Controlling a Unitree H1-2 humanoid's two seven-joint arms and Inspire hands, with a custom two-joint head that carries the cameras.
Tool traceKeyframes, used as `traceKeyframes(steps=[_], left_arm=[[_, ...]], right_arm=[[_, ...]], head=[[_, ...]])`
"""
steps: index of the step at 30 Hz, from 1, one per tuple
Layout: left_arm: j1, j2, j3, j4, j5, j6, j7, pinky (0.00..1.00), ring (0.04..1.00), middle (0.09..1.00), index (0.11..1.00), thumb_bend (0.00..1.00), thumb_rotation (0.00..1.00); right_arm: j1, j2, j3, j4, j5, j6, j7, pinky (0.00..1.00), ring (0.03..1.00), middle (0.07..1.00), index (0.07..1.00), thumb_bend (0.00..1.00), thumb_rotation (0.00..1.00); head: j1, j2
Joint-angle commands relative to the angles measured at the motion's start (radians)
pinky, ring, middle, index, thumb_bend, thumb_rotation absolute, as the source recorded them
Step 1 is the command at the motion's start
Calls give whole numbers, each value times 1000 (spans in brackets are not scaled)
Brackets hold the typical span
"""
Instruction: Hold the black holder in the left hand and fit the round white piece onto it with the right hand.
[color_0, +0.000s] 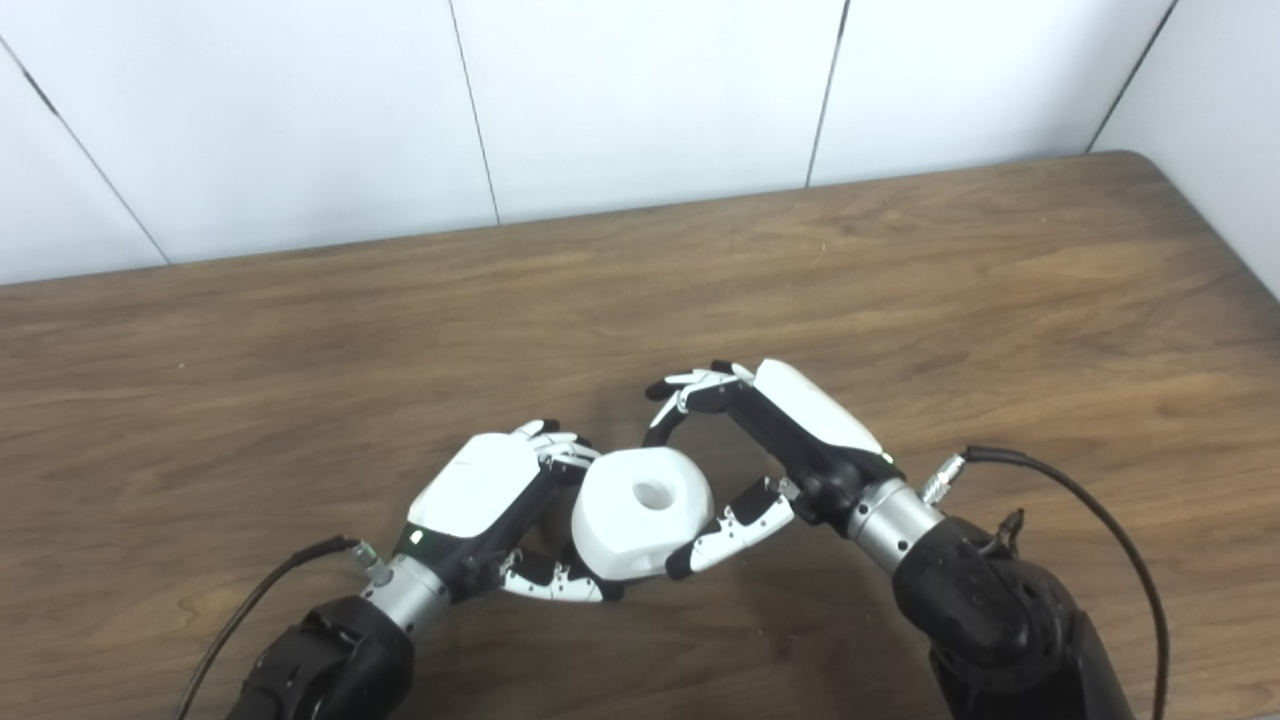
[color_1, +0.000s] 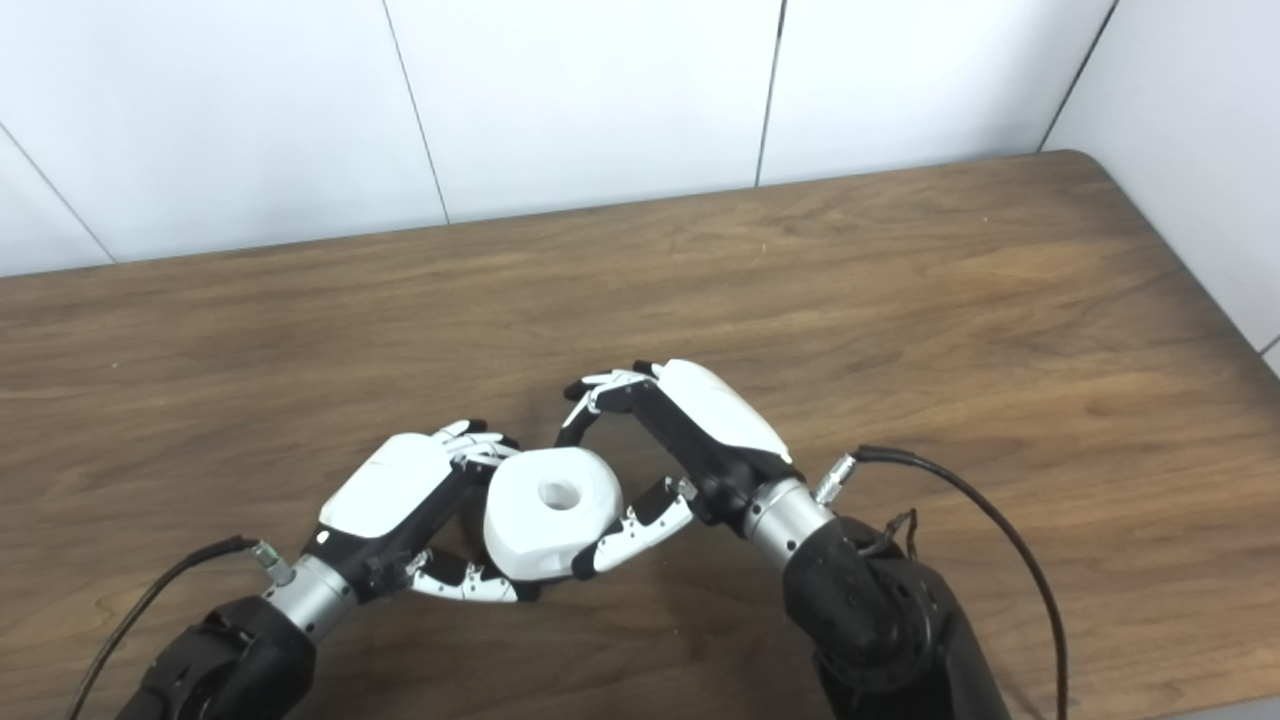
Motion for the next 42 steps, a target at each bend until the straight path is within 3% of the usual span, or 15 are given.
traceKeyframes(steps=[1,12,23,24,25,27,34,42], left_arm=[[-10,7,-11,17,17,4,-17,949,846,771,486,520,47],[-9,8,-12,20,24,-2,-5,938,841,768,487,520,47],[-8,1,-12,25,27,-4,0,941,839,767,486,520,48],[-8,2,-11,25,26,-4,1,940,840,767,486,520,47],[-8,2,-11,26,24,-5,1,940,840,767,486,520,47],[-8,3,-11,27,25,-6,3,940,841,767,486,520,47],[-5,10,-11,26,27,-9,9,937,841,765,487,520,48],[-4,13,-12,25,29,-7,1,946,846,766,487,520,48]], right_arm=[[-20,-2,-2,-10,7,-36,-35,1000,908,836,480,525,136],[-29,-14,1,3,20,-50,-54,1000,906,833,482,526,140],[-41,-36,12,-9,8,-18,-12,1000,910,840,490,524,156],[-44,-40,14,-10,6,-13,-6,1000,913,843,536,738,237],[-46,-43,15,-10,5,-9,-2,1000,916,846,569,879,294],[-47,-49,15,-9,5,-5,1,1000,917,851,606,968,331],[-47,-53,15,-13,-18,5,15,1000,992,936,738,1000,357],[-35,-52,8,-13,-22,-5,3,1000,1000,996,855,1000,407]], head=[[0,1],[-2,-4],[-4,-3],[-4,-3],[-4,-4],[-3,-4],[-1,-4],[0,-3]])
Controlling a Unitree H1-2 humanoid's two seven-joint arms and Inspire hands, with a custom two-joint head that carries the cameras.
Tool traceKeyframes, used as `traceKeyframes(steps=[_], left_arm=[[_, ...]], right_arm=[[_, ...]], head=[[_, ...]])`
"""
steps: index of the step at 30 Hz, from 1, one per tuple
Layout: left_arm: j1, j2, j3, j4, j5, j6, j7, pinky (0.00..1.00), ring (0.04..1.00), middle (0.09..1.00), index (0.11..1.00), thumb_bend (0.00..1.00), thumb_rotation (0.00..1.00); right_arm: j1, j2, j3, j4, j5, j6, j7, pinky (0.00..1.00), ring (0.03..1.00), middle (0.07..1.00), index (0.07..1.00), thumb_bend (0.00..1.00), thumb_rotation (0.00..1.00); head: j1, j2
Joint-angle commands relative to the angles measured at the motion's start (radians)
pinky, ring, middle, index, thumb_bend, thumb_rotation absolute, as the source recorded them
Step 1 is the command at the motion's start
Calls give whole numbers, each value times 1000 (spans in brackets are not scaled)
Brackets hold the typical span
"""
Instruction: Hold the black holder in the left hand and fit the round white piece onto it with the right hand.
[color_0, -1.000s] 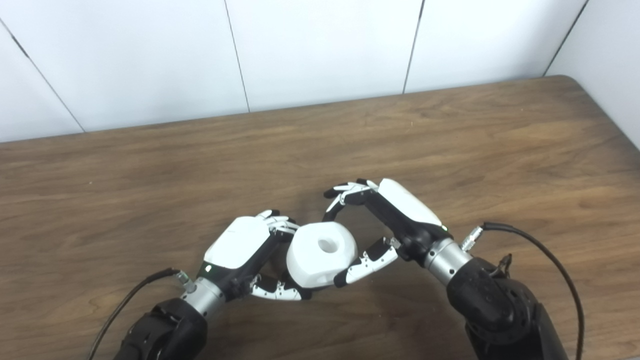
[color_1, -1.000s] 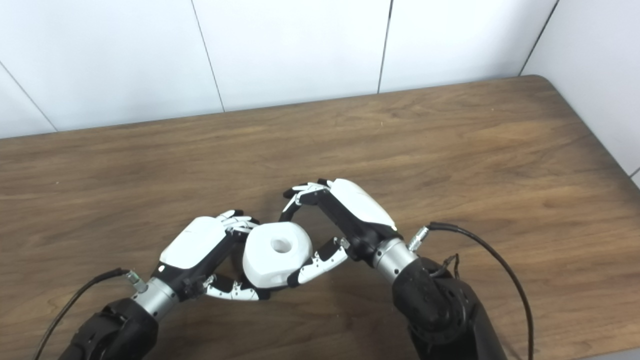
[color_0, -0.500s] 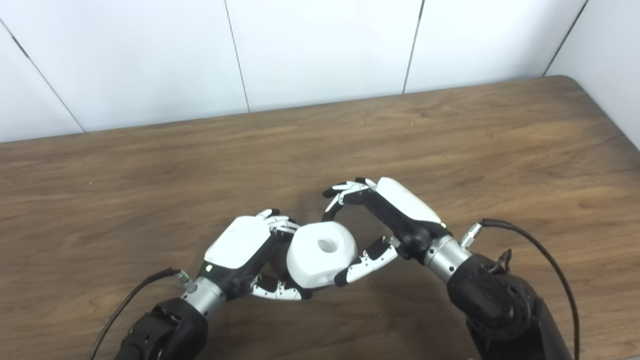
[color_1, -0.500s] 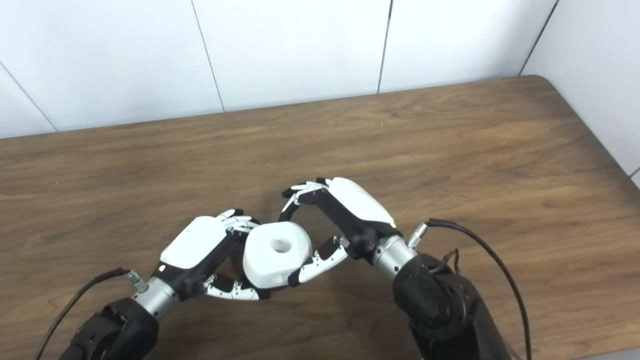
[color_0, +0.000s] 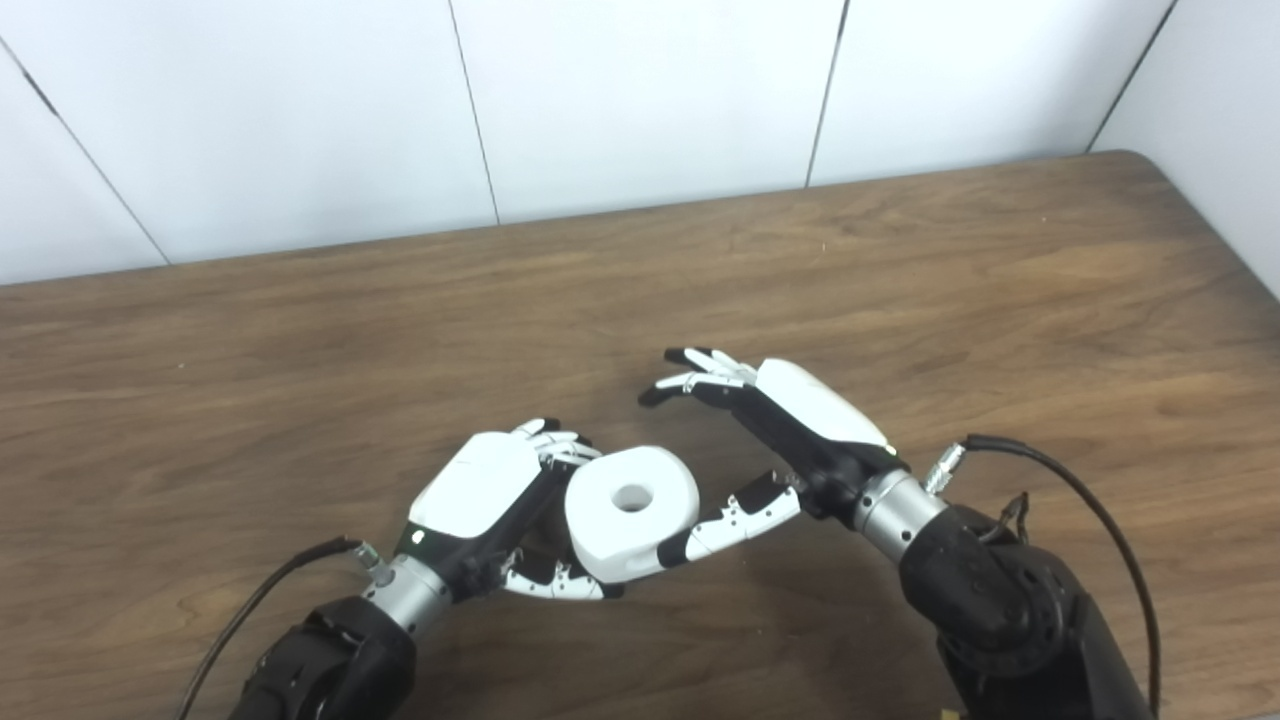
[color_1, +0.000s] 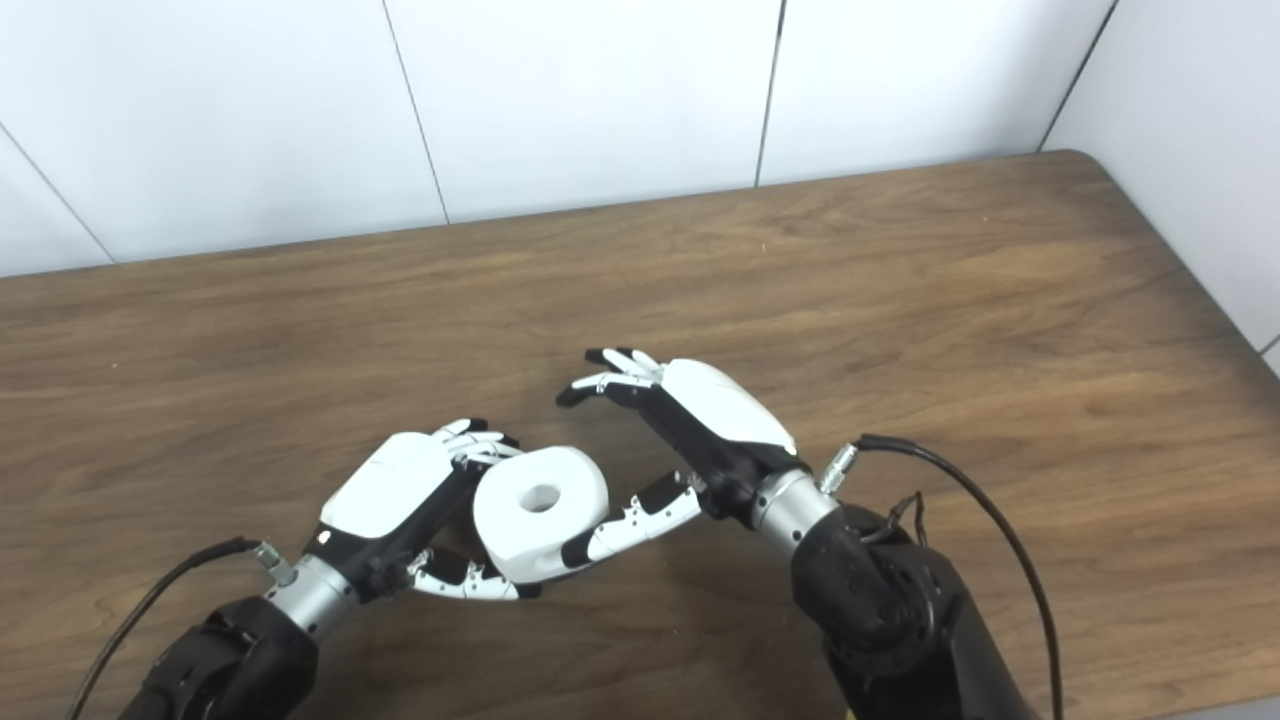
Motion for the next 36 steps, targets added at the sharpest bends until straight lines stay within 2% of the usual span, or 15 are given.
traceKeyframes(steps=[1,9,15,21,28,36], left_arm=[[-3,14,-8,12,15,7,-24,945,847,766,487,520,48],[-6,14,-10,15,22,6,-24,940,845,767,487,520,48],[-10,17,-7,16,14,8,-30,945,845,767,487,520,48],[-16,18,0,26,4,10,-27,945,845,764,486,520,48],[-14,29,18,27,-17,6,-24,936,838,758,487,520,48],[-10,40,39,3,-20,40,-60,951,865,789,493,522,54]], right_arm=[[-12,-2,-7,-30,-6,-12,-20,1000,1000,998,861,1000,408],[-4,-18,-21,-58,-10,-6,-1,1000,1000,1000,893,1000,447],[3,-38,-61,-99,-13,6,50,1000,1000,1000,902,1000,428],[9,-47,-97,-102,2,4,63,991,1000,1000,909,1000,435],[16,-34,-112,-86,20,1,45,983,1000,1000,909,1000,441],[16,-20,-112,-58,31,-5,17,993,1000,1000,908,1000,450]], head=[[1,2],[1,2],[-6,-10],[2,-17],[9,-23],[14,-24]])
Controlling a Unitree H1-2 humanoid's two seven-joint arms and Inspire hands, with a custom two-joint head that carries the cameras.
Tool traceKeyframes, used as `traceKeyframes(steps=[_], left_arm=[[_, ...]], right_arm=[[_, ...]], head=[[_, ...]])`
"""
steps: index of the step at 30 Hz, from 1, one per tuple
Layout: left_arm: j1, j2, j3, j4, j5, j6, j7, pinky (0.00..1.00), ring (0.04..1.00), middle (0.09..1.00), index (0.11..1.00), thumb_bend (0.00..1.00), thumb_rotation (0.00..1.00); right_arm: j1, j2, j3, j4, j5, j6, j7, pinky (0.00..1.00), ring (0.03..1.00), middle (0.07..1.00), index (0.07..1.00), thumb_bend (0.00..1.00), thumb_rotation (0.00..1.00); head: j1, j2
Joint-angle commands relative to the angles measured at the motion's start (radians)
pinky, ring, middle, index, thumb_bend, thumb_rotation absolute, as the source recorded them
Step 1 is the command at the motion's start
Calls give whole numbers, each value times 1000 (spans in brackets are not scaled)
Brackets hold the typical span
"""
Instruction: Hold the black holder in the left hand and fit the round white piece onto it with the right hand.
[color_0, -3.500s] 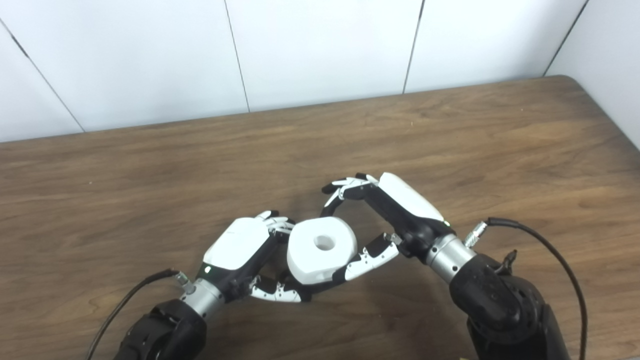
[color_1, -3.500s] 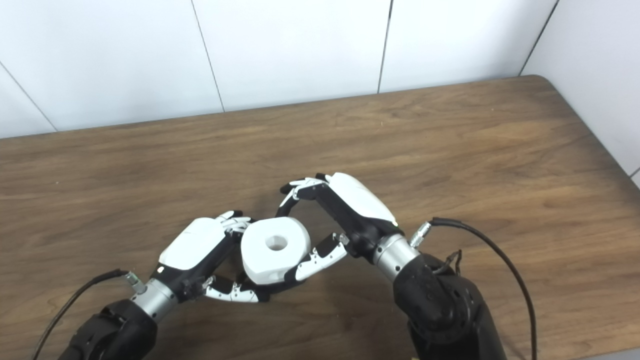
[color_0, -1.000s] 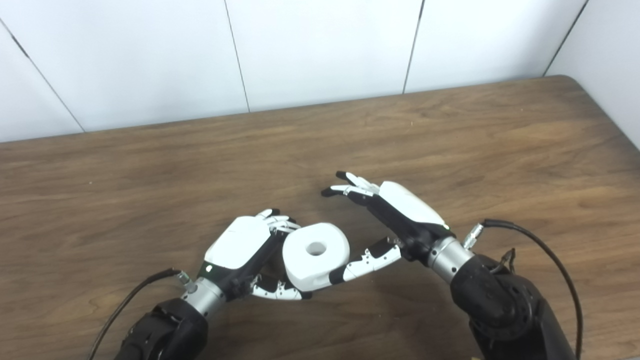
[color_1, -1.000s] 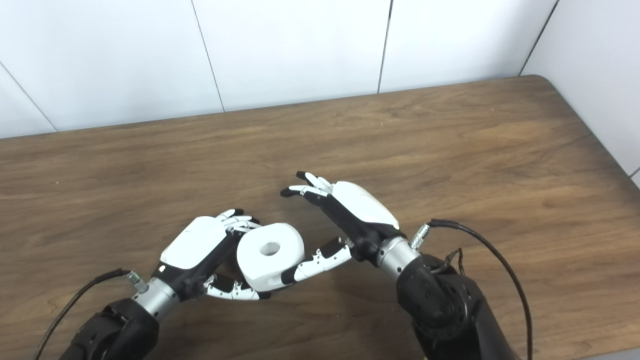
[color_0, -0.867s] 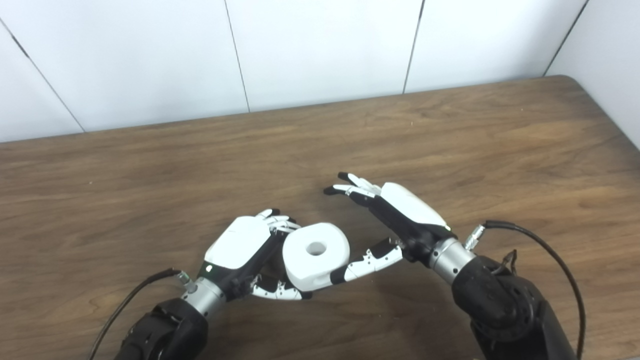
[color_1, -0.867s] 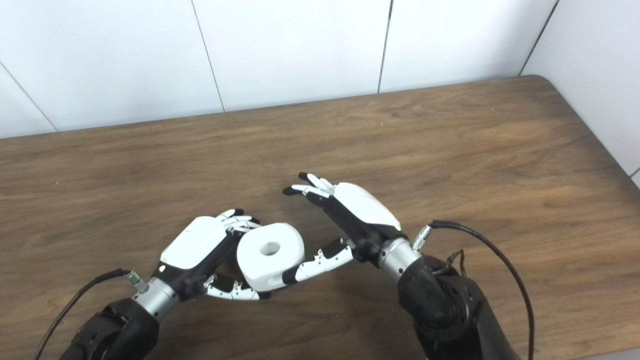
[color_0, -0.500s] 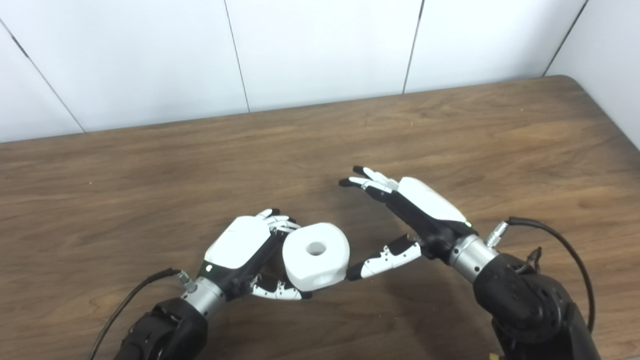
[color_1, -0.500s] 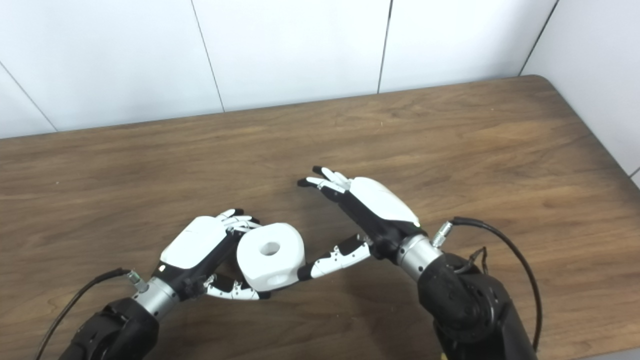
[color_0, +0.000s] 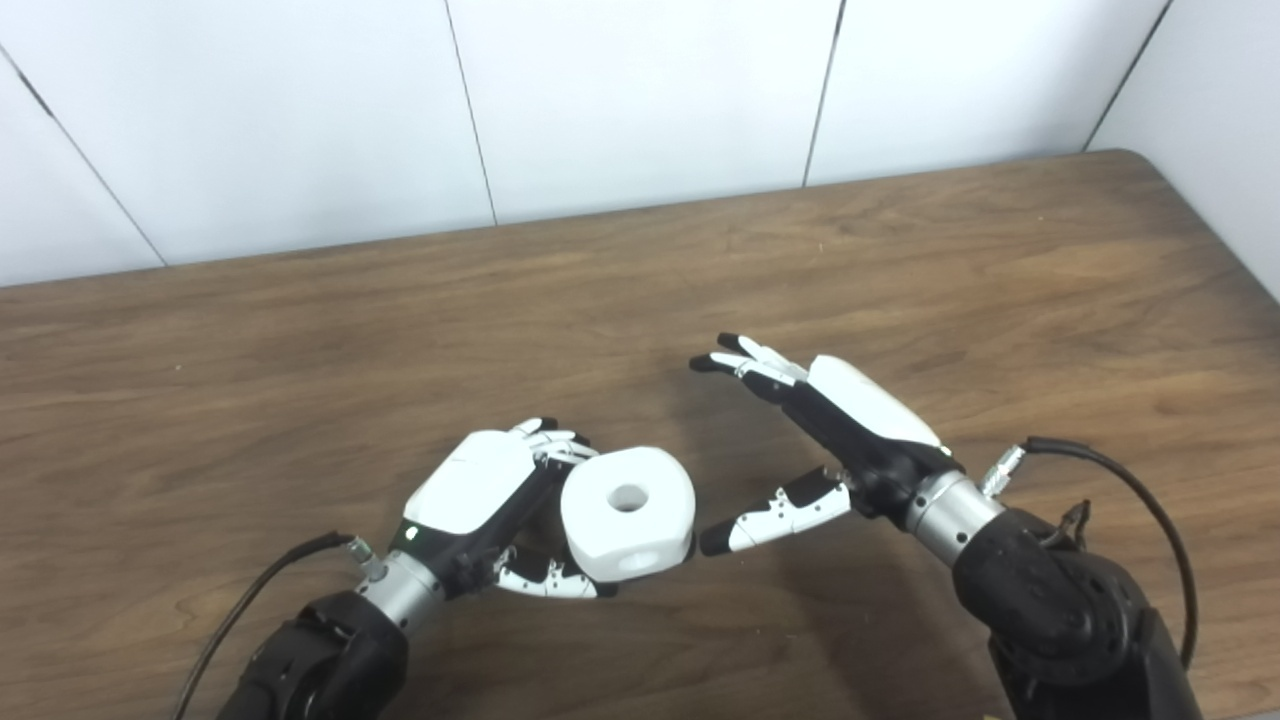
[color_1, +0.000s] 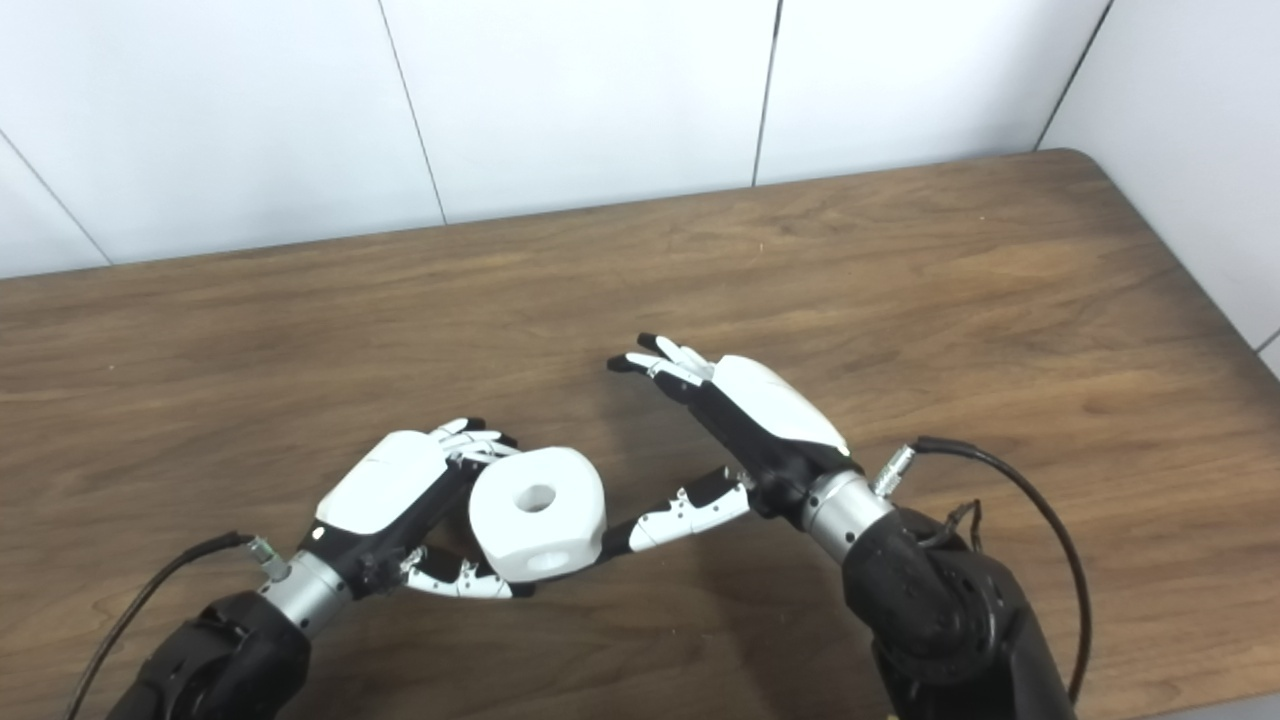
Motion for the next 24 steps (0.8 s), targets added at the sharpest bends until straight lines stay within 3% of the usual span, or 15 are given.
traceKeyframes(steps=[1,24], left_arm=[[-3,31,18,-8,18,47,-30,952,867,791,493,522,55],[-10,12,65,-15,-27,71,-63,962,847,786,494,524,65]], right_arm=[[-19,3,-9,-15,12,-6,-26,997,1000,1000,907,1000,451],[-11,14,-15,12,49,-4,-82,1000,1000,998,868,1000,451]], head=[[2,3],[13,5]])
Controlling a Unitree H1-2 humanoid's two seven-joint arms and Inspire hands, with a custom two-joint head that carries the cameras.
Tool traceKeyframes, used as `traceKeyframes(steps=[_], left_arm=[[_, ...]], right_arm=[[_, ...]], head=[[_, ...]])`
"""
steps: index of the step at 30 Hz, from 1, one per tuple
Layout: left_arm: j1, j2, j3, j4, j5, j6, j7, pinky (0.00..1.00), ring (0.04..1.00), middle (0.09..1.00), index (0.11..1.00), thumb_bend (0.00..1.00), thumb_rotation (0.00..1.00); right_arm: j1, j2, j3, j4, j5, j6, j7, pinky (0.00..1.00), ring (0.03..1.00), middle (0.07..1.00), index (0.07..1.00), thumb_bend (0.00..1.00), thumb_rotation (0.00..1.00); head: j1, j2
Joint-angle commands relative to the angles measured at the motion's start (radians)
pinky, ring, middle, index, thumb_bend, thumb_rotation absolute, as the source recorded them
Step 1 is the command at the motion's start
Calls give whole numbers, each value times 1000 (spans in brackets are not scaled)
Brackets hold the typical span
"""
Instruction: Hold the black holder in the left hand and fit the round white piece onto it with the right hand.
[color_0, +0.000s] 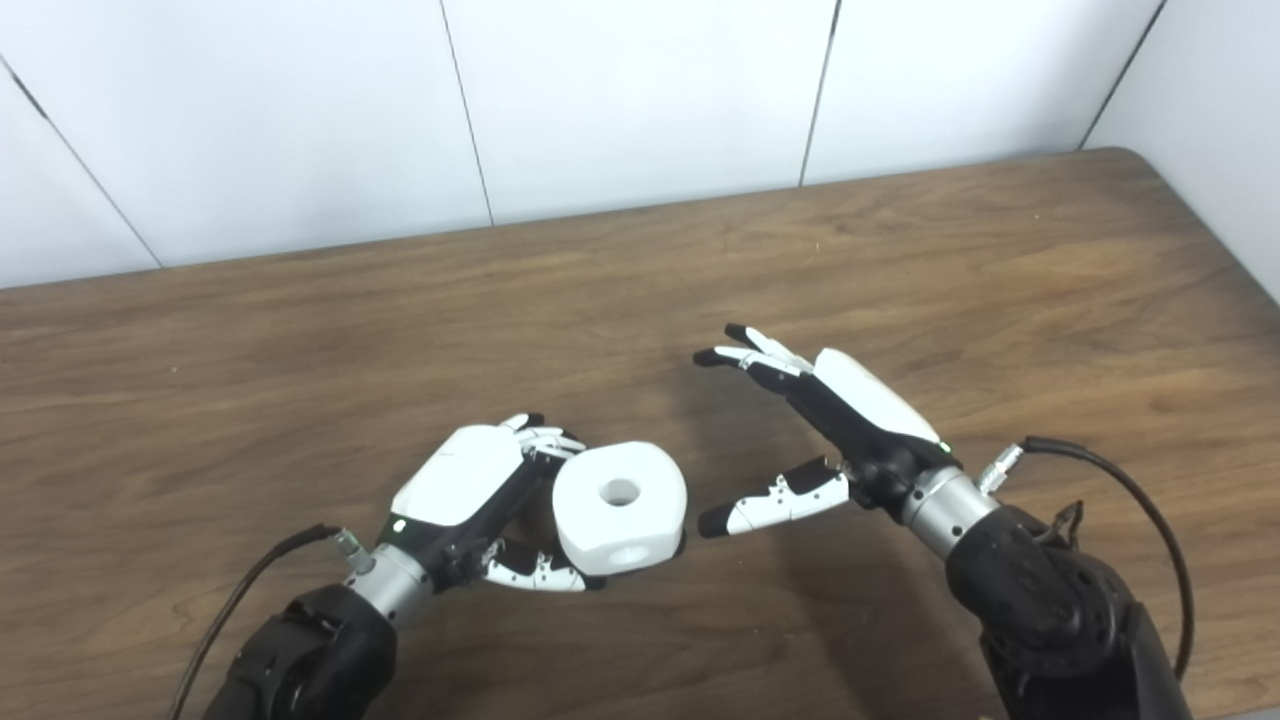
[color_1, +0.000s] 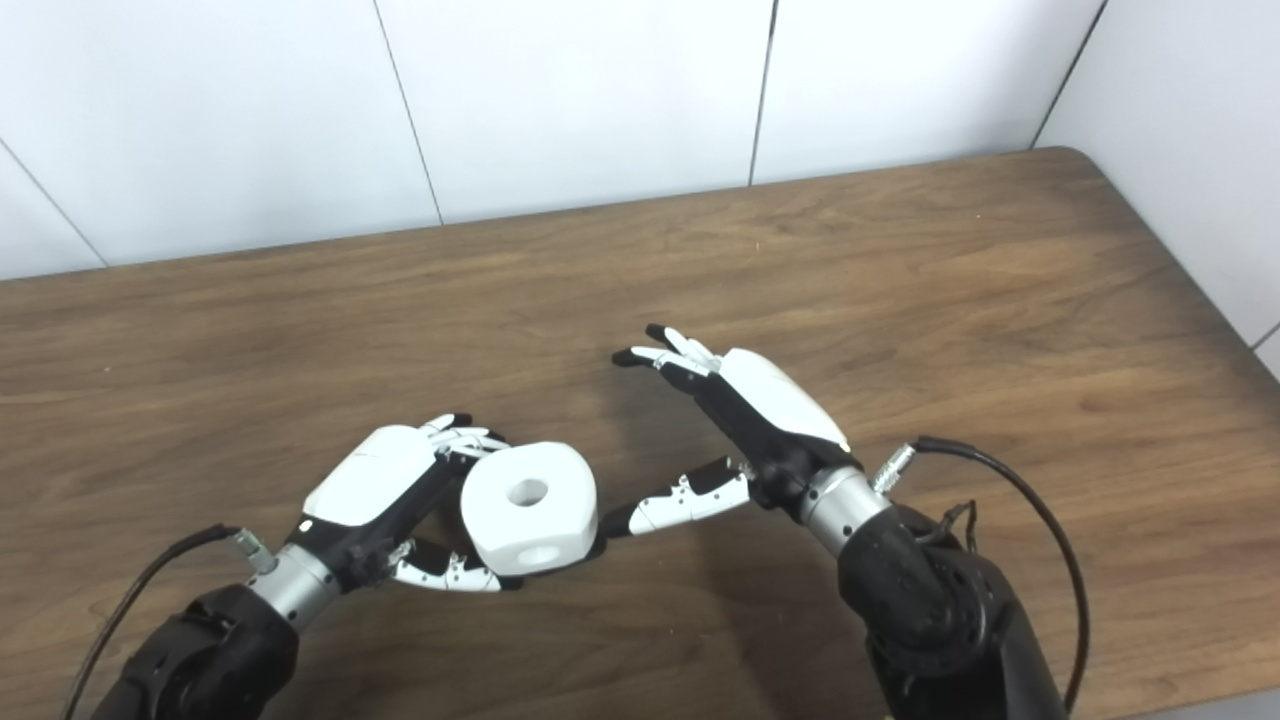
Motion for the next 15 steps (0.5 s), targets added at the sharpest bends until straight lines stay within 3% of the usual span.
traceKeyframes(steps=[1,3,4,7,9,12,15], left_arm=[[-11,21,19,0,-11,50,-26,964,850,790,558,716,82],[-12,20,24,-4,-28,65,-38,968,854,797,630,882,112],[-12,20,28,-5,-44,76,-49,968,853,799,644,906,121],[-16,16,40,-16,-93,146,-98,962,868,823,676,915,138],[-23,19,48,-38,-127,226,-149,865,896,855,708,904,144],[-31,29,49,-59,-149,285,-178,820,911,871,731,906,136],[-41,49,46,-71,-161,319,-190,837,921,883,755,927,148]], right_arm=[[-12,4,-11,-13,11,-8,-37,1000,1000,996,867,1000,450],[-8,2,-11,-10,14,-13,-47,1000,1000,993,867,1000,453],[-7,0,-11,-9,16,-13,-50,1000,1000,992,867,1000,455],[-5,-9,-10,-5,24,-13,-57,1000,1000,992,868,1000,461],[-3,-15,-12,0,34,-16,-62,1000,1000,991,870,1000,459],[-2,-20,-10,6,39,-18,-67,1000,1000,990,873,1000,458],[-4,-23,-8,12,46,-22,-76,1000,1000,990,872,1000,452]], head=[[1,0],[5,-1],[8,-1],[16,-6],[20,-7],[24,-10],[27,-14]])
